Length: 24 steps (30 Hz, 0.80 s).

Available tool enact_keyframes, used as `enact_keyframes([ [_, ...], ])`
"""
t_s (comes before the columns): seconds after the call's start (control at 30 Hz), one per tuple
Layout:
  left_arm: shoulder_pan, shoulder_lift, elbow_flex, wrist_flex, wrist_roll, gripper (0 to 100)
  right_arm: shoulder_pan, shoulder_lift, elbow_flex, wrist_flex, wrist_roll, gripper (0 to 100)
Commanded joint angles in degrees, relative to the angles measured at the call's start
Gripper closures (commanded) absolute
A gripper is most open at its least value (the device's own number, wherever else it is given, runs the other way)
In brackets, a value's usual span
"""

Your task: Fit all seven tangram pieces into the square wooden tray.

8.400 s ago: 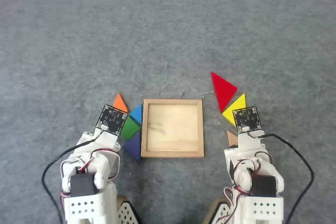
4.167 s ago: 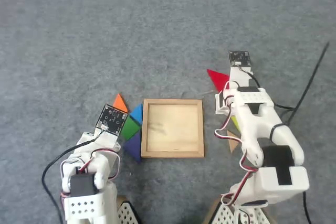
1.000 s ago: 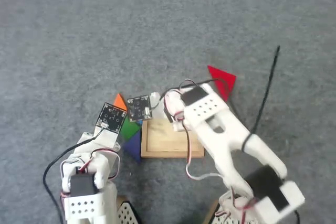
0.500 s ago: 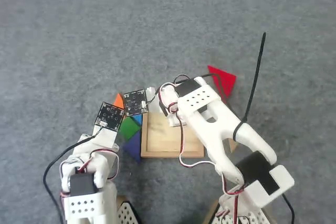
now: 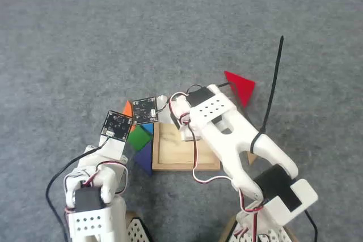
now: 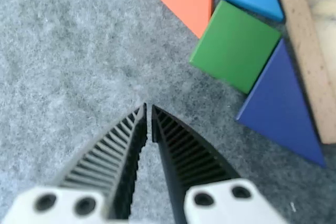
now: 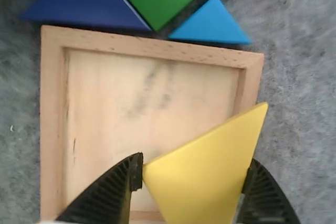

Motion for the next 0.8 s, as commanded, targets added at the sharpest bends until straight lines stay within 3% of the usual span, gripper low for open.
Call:
enact_keyframes([
  [0.0,0.97,-1.14,-0.57,-0.62,-0.62,99,-3.12,2.07,-1.41,0.92,-2.29,80.7],
  [0.3,0.09,-1.14,-0.57,-0.62,-1.05,99,-2.51,2.07,-1.49,0.92,-2.29,80.7],
  [0.53,-14.42,-1.14,-2.15,-0.79,-0.97,98,-0.92,-2.59,0.09,0.92,-2.37,80.7],
  [0.77,-16.35,-1.14,-2.33,-2.81,-0.62,99,-1.8,-6.11,3.43,0.31,-2.46,80.7],
])
